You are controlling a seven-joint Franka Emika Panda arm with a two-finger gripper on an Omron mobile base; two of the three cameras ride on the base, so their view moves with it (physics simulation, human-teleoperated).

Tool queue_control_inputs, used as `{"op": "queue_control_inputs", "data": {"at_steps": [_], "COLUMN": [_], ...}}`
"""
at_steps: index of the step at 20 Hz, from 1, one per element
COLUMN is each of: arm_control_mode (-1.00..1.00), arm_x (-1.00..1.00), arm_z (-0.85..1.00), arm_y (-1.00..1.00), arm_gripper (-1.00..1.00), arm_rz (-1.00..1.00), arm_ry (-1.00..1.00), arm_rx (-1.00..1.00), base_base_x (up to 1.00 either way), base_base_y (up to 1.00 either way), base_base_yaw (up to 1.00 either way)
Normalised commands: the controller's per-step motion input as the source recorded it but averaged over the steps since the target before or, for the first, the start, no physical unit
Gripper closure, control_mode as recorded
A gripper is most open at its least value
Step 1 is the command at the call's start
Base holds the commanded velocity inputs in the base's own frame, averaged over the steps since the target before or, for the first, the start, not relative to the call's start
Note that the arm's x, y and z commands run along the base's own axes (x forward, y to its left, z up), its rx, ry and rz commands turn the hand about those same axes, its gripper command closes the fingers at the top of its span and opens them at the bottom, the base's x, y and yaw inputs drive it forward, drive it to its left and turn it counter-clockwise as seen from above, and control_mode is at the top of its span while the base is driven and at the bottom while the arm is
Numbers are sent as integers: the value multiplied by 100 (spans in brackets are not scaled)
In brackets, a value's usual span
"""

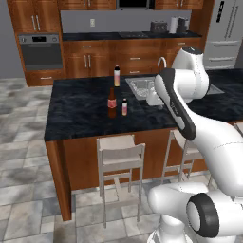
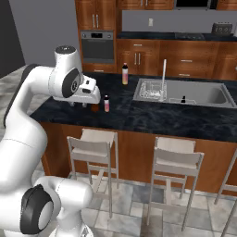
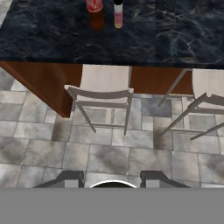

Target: Place the large bottle from the dining counter next to the other large bottle outside the sink, and place the small bottle from the dining counter next to the other small bottle inside the sink.

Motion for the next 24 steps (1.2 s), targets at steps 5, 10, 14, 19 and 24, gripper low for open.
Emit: {"op": "queue_control_inputs", "data": {"at_steps": [5,10,14,19,24], "arm_control_mode": [100,100,100,100,100], "arm_x": [0,0,0,0,0], "arm_z": [0,0,0,0,0], "arm_y": [0,0,0,0,0], "arm_gripper": [-100,-100,-100,-100,-100], "arm_rz": [0,0,0,0,0], "arm_ry": [0,0,0,0,0], "arm_rx": [0,0,0,0,0], "base_base_x": [0,11,31,34,30], "base_base_y": [0,9,23,29,35], "base_base_yaw": [0,0,0,0,0]}}
